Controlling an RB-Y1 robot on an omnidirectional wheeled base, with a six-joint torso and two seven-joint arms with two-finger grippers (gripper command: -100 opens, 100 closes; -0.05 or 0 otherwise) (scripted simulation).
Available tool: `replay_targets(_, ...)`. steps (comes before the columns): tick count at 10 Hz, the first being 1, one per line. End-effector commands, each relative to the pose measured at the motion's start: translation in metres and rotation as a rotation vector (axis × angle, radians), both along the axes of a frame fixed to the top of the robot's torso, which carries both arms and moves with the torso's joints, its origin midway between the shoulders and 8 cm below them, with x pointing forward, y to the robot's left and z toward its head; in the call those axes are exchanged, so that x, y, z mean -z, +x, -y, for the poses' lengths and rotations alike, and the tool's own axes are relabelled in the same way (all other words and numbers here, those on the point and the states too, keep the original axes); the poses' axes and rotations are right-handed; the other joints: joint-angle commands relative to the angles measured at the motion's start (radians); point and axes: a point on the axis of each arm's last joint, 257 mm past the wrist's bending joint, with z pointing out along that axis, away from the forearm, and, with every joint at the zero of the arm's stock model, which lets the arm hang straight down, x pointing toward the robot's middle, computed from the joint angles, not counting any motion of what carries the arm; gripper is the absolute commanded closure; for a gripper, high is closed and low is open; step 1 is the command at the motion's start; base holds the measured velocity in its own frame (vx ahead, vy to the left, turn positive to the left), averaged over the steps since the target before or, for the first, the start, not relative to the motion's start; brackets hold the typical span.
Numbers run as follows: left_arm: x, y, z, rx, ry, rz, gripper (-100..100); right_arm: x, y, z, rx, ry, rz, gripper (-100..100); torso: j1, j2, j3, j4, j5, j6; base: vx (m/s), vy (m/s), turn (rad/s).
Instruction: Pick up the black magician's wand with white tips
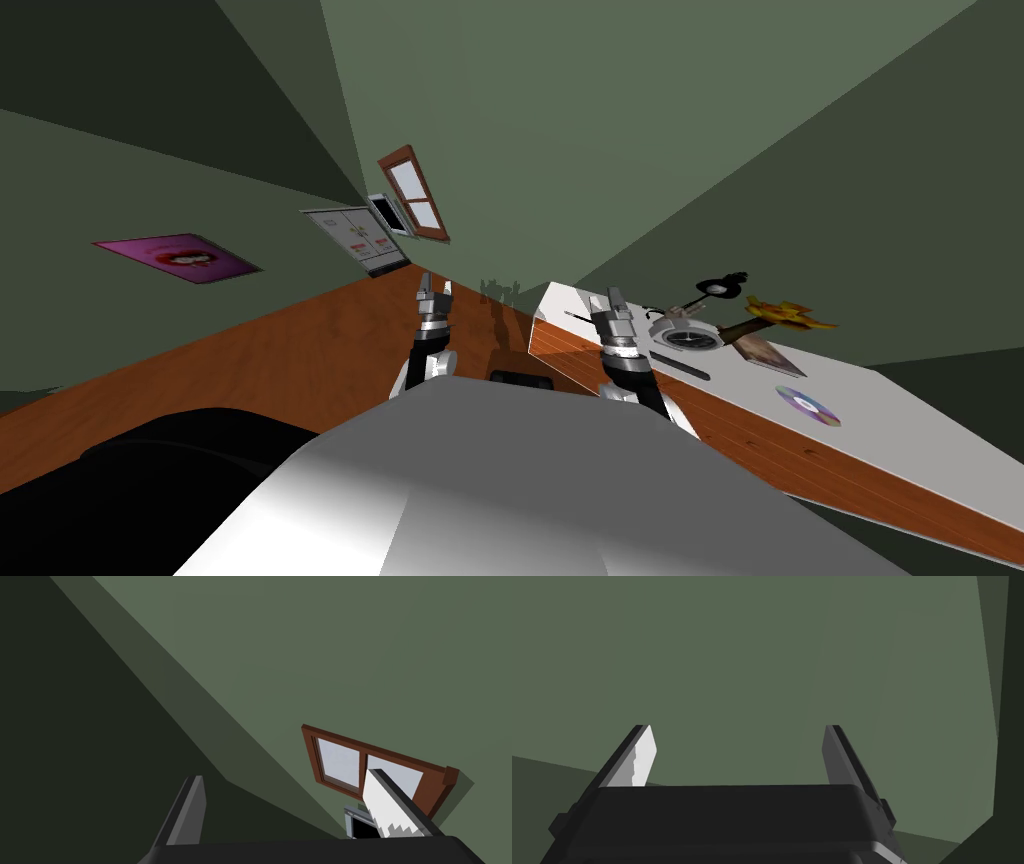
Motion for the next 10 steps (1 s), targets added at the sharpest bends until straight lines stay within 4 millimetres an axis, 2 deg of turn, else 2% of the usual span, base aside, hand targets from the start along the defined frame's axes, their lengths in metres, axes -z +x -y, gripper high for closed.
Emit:
replay_targets(1, 0.000, 0.000, 0.000, 0.000, 0.000, 0.000, 0, 0.010, -0.001, -0.001, -0.008, -0.028, -0.034, -100, 0.000, 0.000, 0.000, 0.000, 0.000, 0.000, -0.112, 0.018, -0.002)
replay_targets(4, 0.000, 0.000, 0.000, 0.000, 0.000, 0.000, 0, 0.082, -0.006, -0.008, -0.041, -0.137, -0.211, -100, -0.001, -0.003, -0.002, -0.001, 0.000, 0.000, -0.117, 0.021, 0.020)
replay_targets(5, 0.000, 0.000, 0.000, 0.000, 0.000, 0.000, 0, 0.083, -0.007, -0.008, -0.048, -0.150, -0.214, -100, 0.000, -0.003, -0.001, -0.001, 0.000, 0.000, -0.109, 0.021, 0.010)
replay_targets(7, 0.000, 0.000, 0.000, 0.000, 0.000, 0.000, 0, 0.139, -0.020, -0.011, -0.081, -0.241, -0.343, -100, -0.001, -0.004, -0.002, -0.001, 0.000, 0.000, -0.102, 0.023, 0.052)
replay_targets(8, 0.000, 0.000, 0.000, 0.000, 0.000, 0.000, 0, 0.139, -0.020, -0.011, -0.083, -0.244, -0.344, -100, -0.001, -0.004, -0.002, -0.001, 0.000, 0.000, -0.079, 0.022, 0.020)
replay_targets(10, 0.000, 0.000, 0.000, 0.000, 0.000, 0.000, 0, 0.197, -0.041, -0.011, -0.120, -0.339, -0.471, -100, -0.001, -0.007, -0.004, -0.001, 0.000, 0.000, -0.068, 0.027, 0.078)
